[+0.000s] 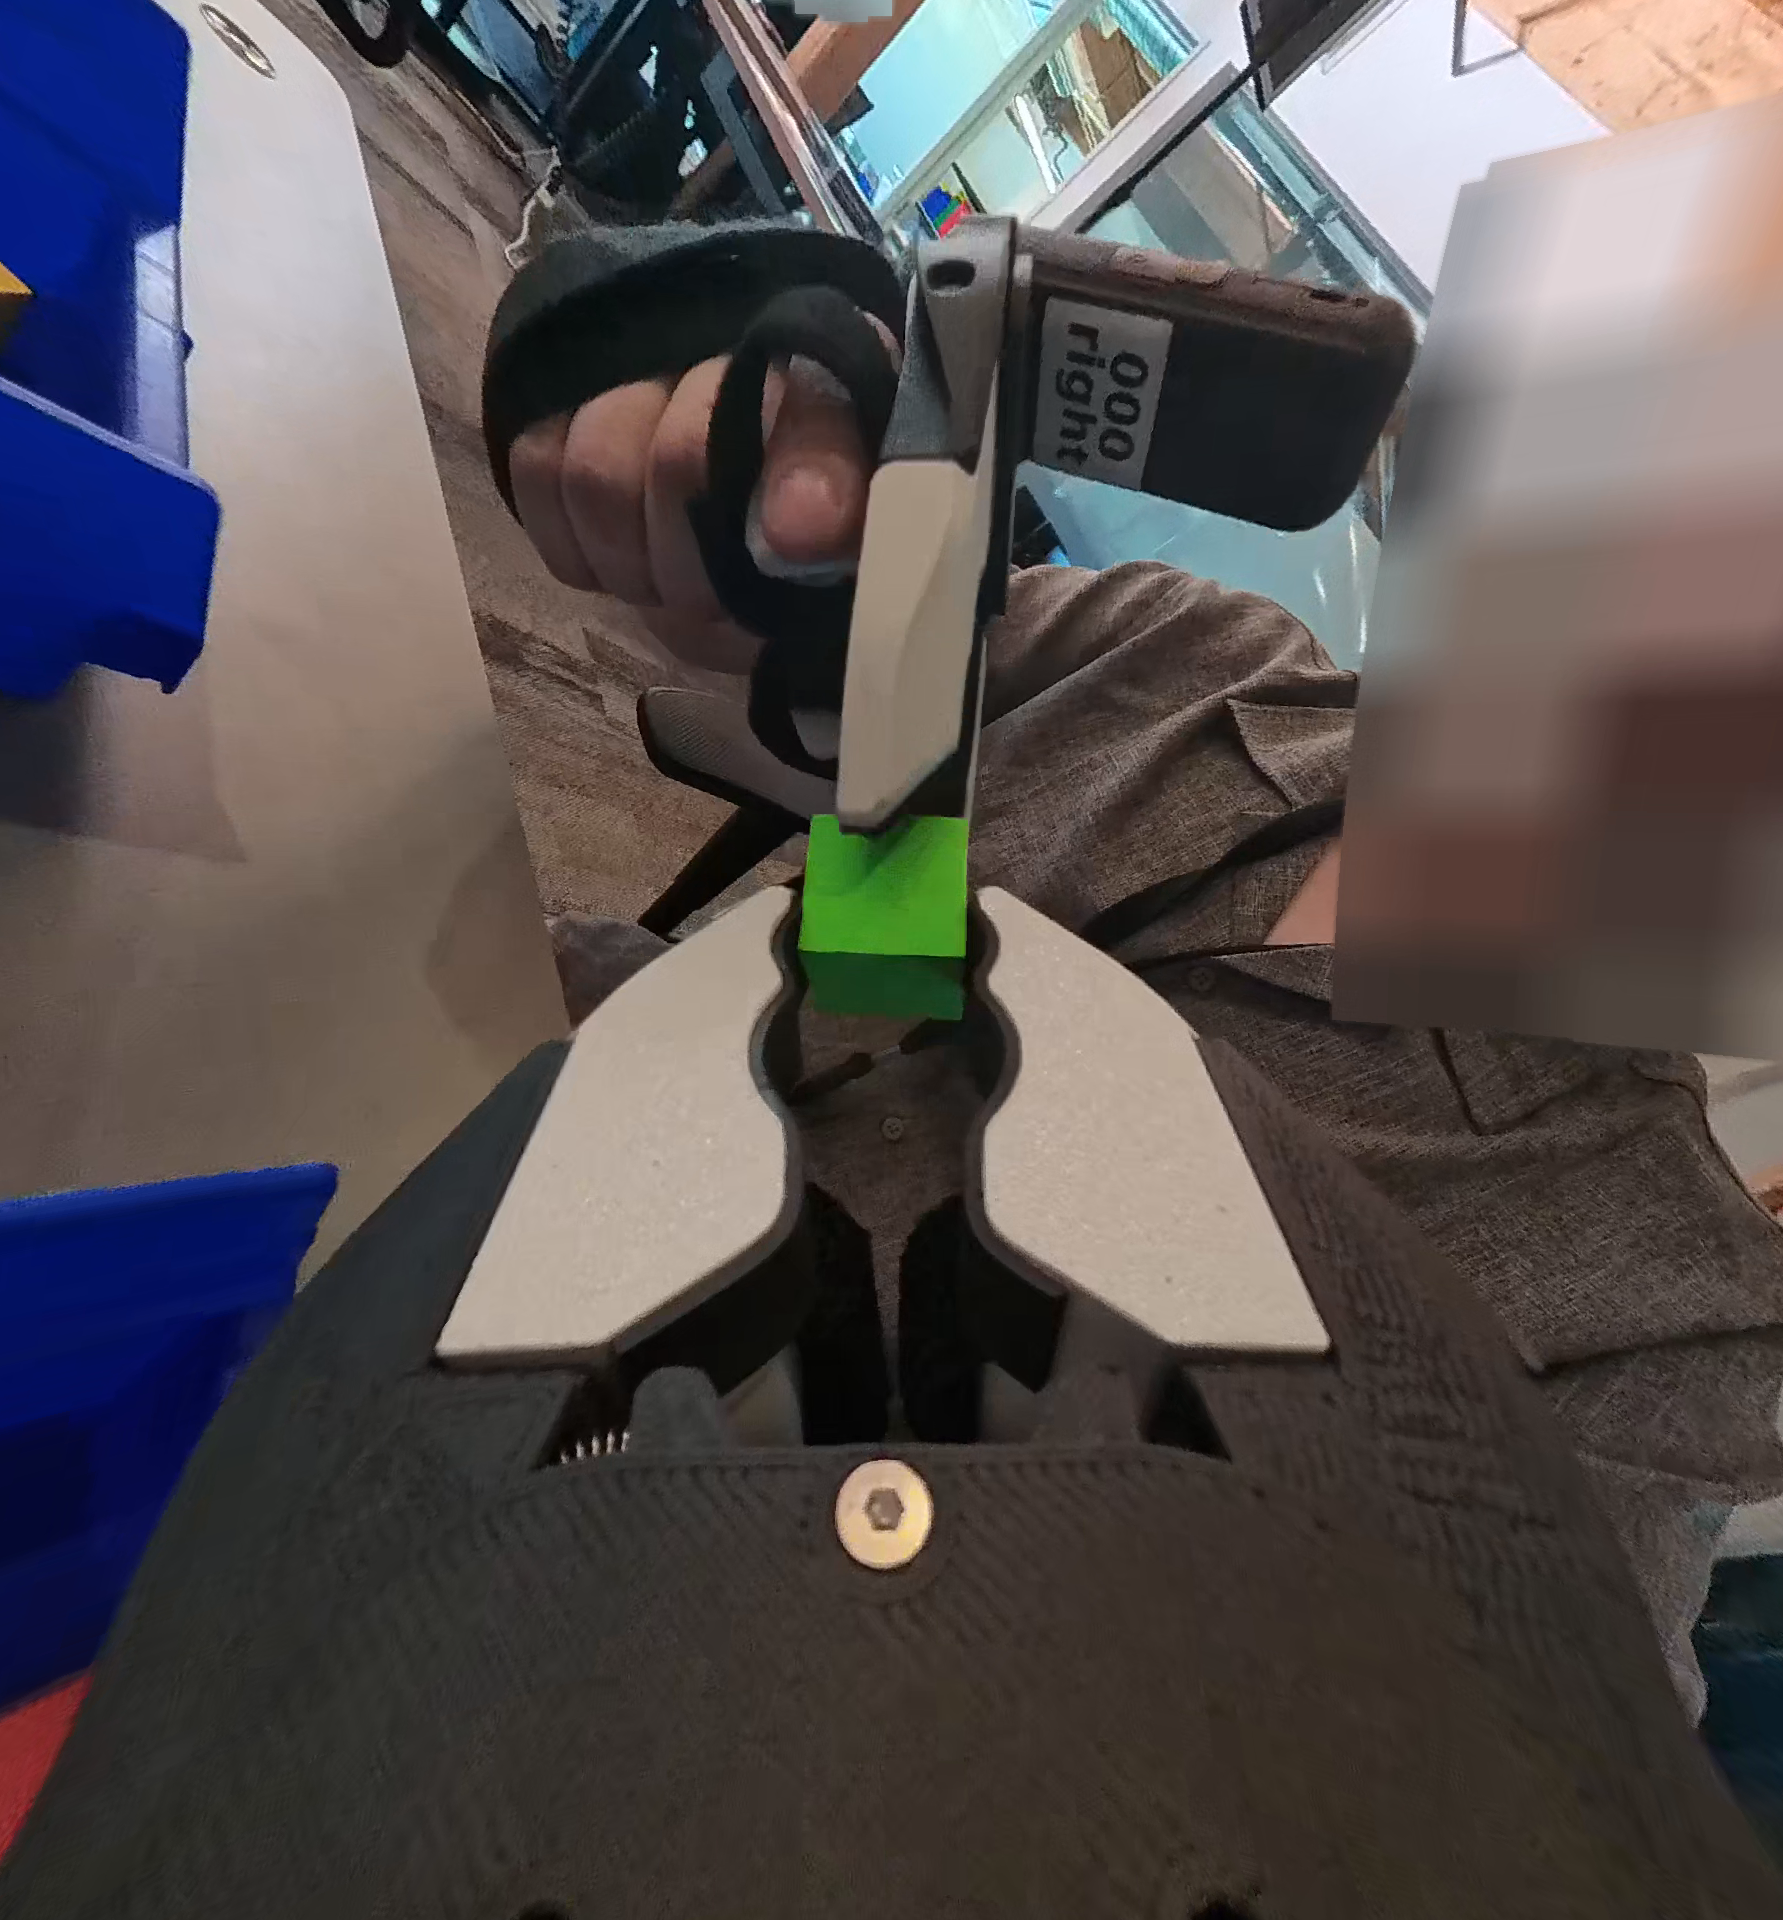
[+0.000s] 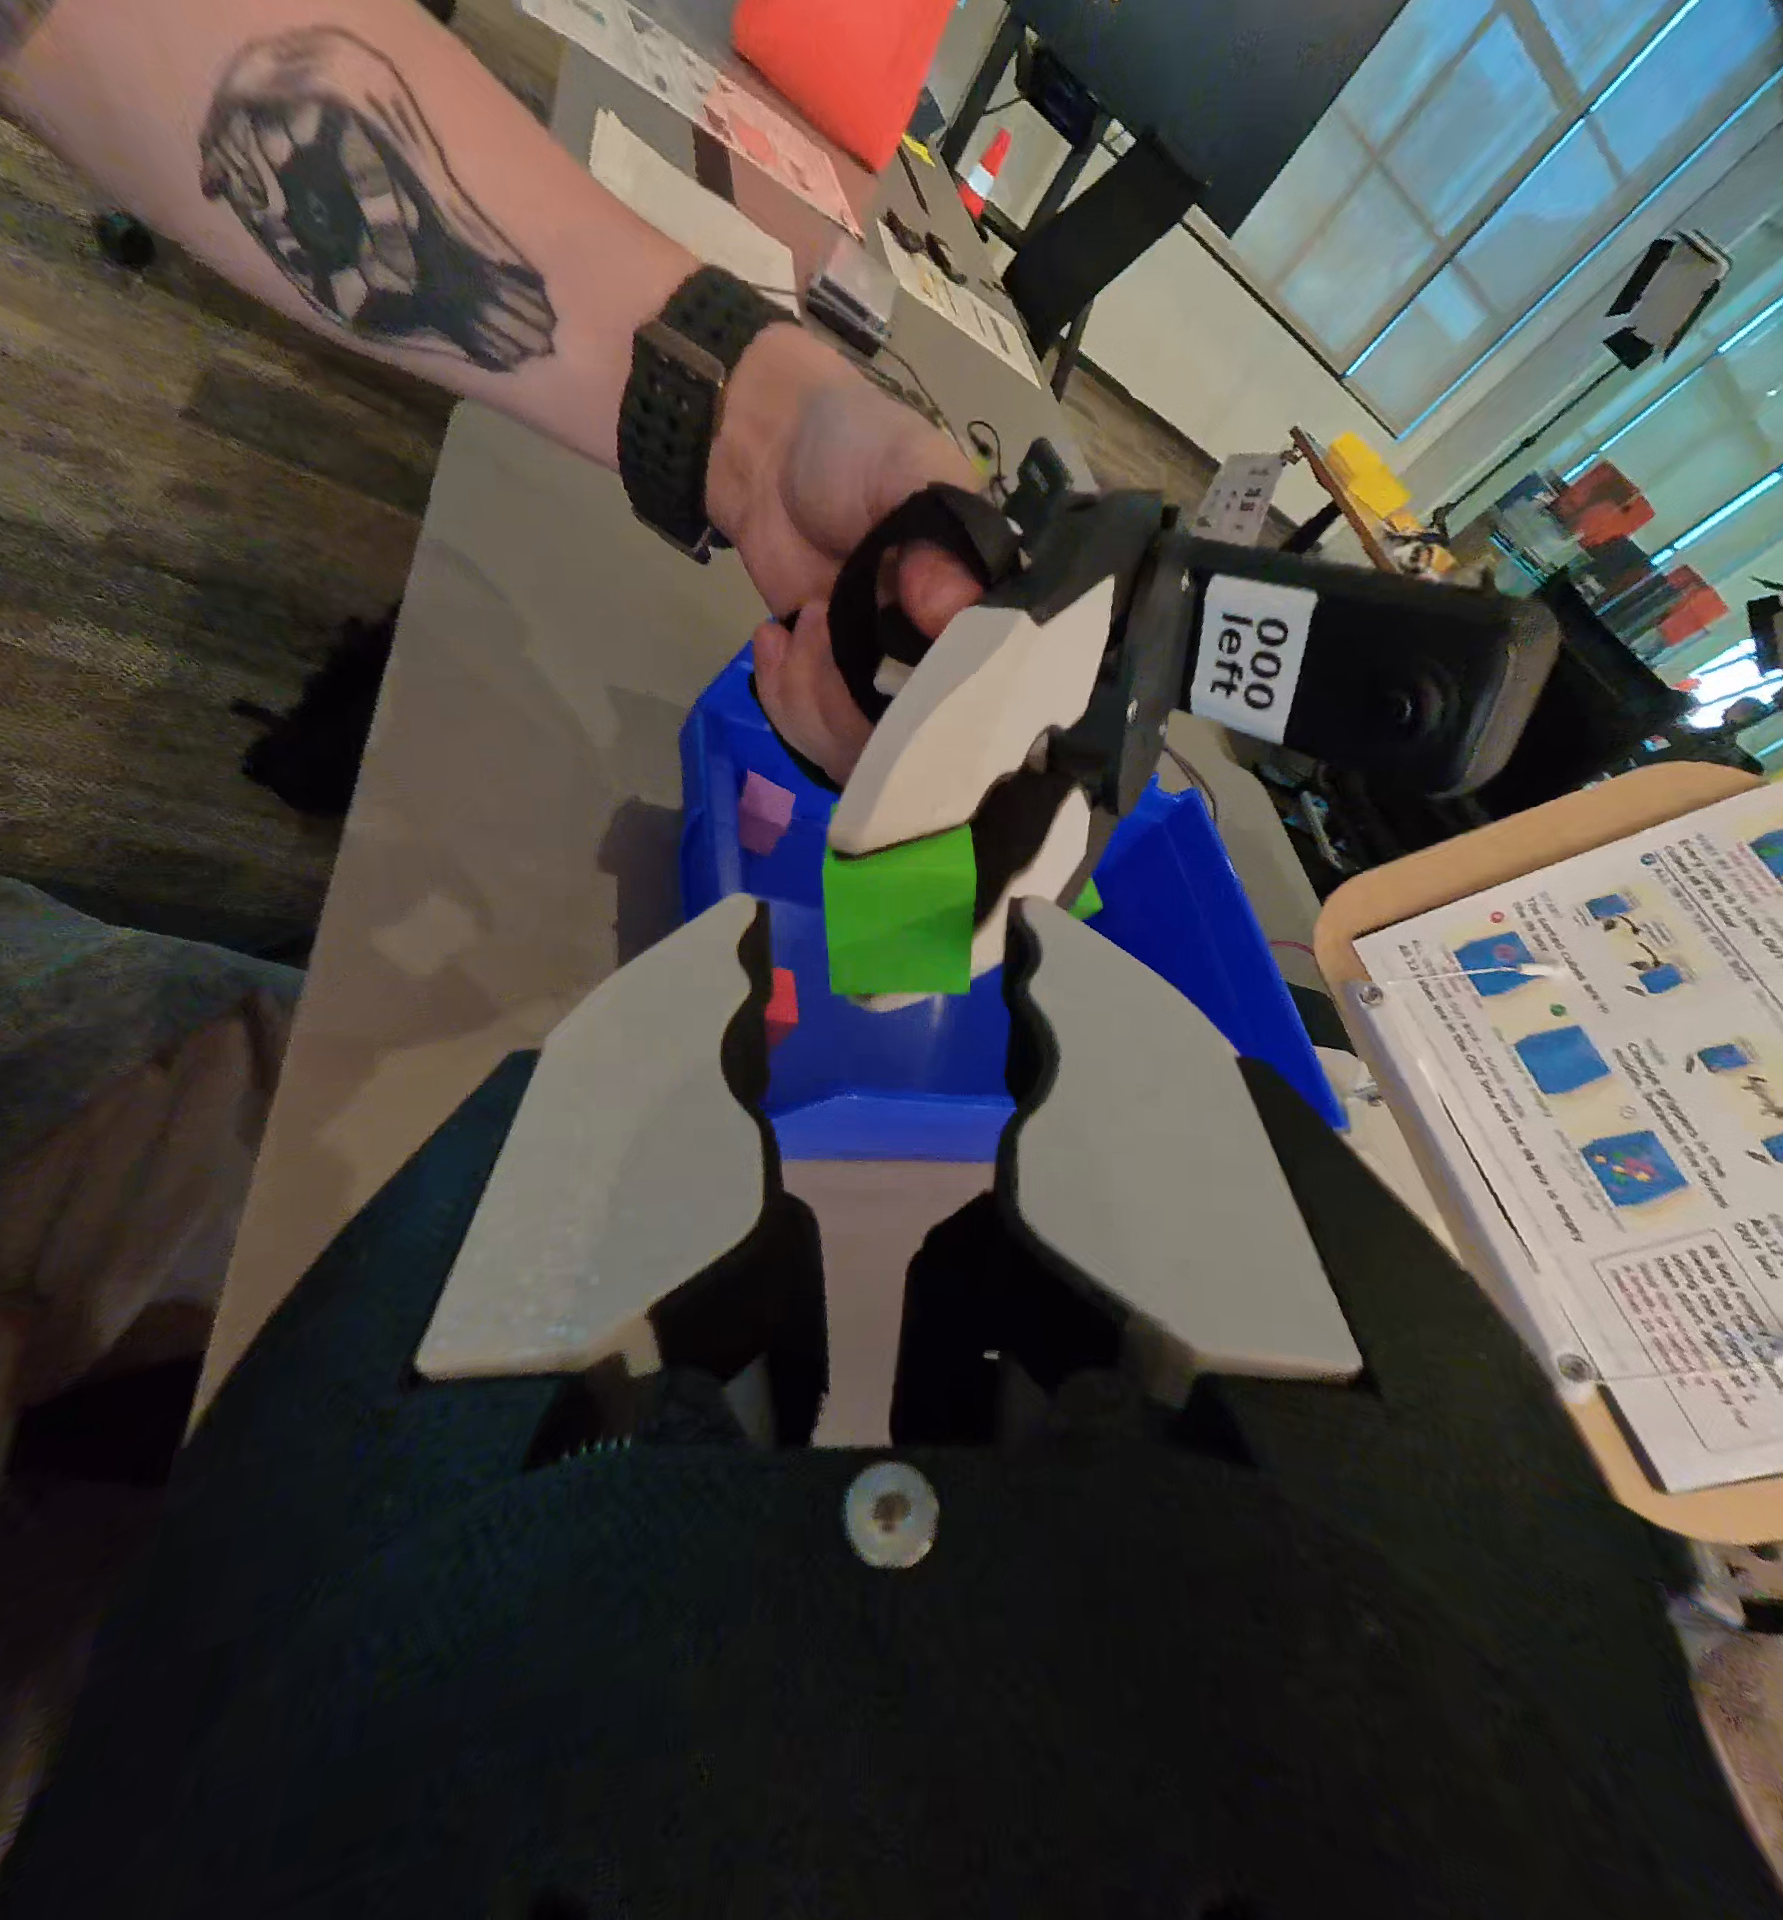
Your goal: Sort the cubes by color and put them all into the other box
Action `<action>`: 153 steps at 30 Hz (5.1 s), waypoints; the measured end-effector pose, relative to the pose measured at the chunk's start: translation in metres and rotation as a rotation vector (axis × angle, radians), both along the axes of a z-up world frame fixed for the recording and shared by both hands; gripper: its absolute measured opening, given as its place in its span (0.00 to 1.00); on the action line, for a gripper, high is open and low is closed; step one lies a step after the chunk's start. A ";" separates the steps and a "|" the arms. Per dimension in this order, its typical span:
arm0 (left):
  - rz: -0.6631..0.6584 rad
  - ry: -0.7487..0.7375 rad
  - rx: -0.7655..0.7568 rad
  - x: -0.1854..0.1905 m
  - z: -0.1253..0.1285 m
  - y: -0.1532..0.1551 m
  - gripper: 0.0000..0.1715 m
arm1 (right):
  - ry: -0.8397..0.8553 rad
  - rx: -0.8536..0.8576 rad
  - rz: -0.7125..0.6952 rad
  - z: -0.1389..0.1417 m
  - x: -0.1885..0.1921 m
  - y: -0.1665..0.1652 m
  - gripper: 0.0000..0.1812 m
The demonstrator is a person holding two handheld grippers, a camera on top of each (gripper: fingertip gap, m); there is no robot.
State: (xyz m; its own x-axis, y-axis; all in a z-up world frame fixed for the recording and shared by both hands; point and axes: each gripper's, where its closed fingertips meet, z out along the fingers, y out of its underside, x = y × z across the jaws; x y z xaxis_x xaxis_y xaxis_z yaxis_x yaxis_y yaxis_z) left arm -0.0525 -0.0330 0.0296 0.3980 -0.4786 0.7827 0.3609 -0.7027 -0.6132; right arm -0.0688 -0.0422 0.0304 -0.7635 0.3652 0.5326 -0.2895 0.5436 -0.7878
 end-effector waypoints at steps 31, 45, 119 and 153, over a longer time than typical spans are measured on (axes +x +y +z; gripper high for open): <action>1.088 0.659 0.201 -0.090 0.060 -0.061 0.30 | -0.868 0.456 -0.636 -0.104 -0.095 0.266 0.15; 0.985 1.357 -0.286 -0.178 -0.047 -0.069 0.31 | -1.102 0.677 -0.706 -0.187 -0.099 0.290 0.15; 0.675 0.185 0.387 -0.054 0.072 -0.013 0.25 | 0.050 0.216 -0.438 0.051 -0.069 0.121 0.16; 0.911 0.489 0.198 -0.092 0.030 -0.040 0.16 | -0.971 0.740 -0.432 -0.188 -0.050 0.229 0.16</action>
